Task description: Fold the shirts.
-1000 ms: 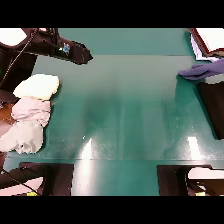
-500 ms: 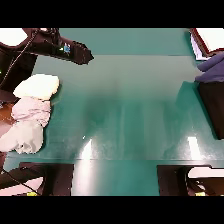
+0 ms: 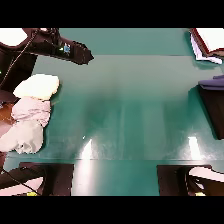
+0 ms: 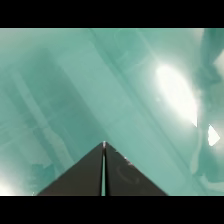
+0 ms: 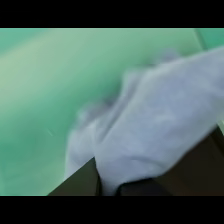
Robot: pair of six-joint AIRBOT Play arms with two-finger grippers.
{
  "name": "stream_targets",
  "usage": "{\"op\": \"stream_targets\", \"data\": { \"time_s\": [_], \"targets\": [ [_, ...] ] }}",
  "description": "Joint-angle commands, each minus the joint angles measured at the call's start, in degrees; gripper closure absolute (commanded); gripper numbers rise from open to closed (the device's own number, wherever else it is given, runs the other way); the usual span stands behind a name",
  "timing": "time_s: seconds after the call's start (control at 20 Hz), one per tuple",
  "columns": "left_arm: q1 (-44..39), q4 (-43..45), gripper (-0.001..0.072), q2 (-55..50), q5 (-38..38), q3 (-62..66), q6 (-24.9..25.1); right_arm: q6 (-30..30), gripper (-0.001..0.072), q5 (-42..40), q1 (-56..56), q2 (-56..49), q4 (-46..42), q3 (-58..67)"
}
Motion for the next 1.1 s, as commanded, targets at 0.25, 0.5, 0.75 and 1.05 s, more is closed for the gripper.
{"op": "stream_targets", "data": {
  "time_s": [0.25, 0.5, 0.75, 1.05],
  "targets": [
    [-0.02, 0.02, 0.0681, 0.0, -0.42, -0.02, 0.15, 0.76, 0.026, 2.75, -15.15, 13.81, -10.71, -23.52],
    [-0.02, 0.02, 0.0681, 0.0, -0.26, -0.02, 0.15, 0.98, 0.0261, 1.29, -15.34, 17.03, -0.2, -28.3],
    [-0.02, -0.02, 0.0681, 0.04, -1.66, 0.0, 0.37, 0.98, 0.0271, -1.29, 1.75, 18.38, 12.39, -28.52],
    [-0.02, 0.0, 0.0681, 0.04, 1.07, 0.0, 0.37, 0.92, 0.0695, -4.85, 23.67, 18.38, 10.38, -28.52]
  ]
}}
